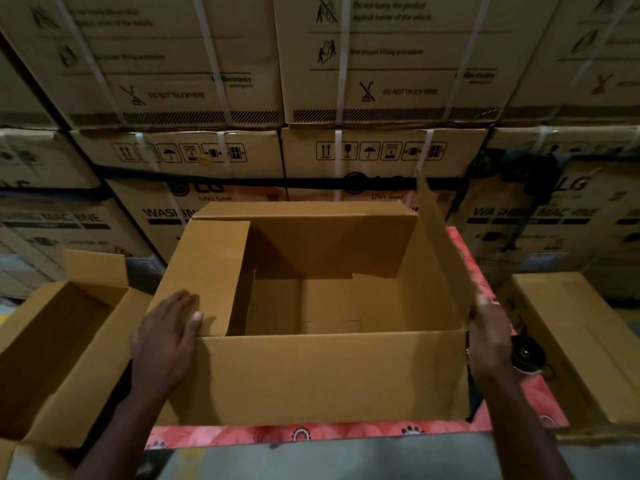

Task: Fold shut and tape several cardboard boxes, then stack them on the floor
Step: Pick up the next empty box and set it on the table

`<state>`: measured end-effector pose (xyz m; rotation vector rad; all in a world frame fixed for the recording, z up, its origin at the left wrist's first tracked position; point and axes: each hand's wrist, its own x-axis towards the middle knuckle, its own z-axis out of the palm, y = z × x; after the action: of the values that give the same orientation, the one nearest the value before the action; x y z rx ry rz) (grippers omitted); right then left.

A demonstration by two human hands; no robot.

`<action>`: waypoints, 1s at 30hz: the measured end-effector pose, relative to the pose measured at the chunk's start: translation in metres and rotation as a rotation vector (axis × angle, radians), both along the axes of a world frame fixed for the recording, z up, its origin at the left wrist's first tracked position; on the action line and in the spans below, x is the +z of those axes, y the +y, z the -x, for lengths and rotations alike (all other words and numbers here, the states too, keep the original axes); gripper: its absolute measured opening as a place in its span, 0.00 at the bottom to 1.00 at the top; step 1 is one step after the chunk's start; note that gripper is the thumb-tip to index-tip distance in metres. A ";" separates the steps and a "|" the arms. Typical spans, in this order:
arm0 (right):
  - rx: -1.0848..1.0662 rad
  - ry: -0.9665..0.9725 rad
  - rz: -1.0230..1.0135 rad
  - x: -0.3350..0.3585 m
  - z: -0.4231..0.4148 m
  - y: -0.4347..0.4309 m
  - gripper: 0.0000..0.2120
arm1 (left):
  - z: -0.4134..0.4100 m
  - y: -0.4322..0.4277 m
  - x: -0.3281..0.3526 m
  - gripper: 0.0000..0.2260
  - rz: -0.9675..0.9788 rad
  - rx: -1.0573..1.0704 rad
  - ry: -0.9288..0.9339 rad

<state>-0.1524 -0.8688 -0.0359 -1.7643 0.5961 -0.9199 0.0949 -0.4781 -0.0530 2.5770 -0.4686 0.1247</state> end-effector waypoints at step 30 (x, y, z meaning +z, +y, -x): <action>0.054 0.809 0.186 0.018 -0.143 -0.092 0.38 | -0.118 -0.067 0.028 0.24 0.002 0.022 0.218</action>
<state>-0.0093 -0.9611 -0.0181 -2.3012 0.9826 -0.1862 0.2126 -0.5453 -0.0252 2.5563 -0.3582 -0.1471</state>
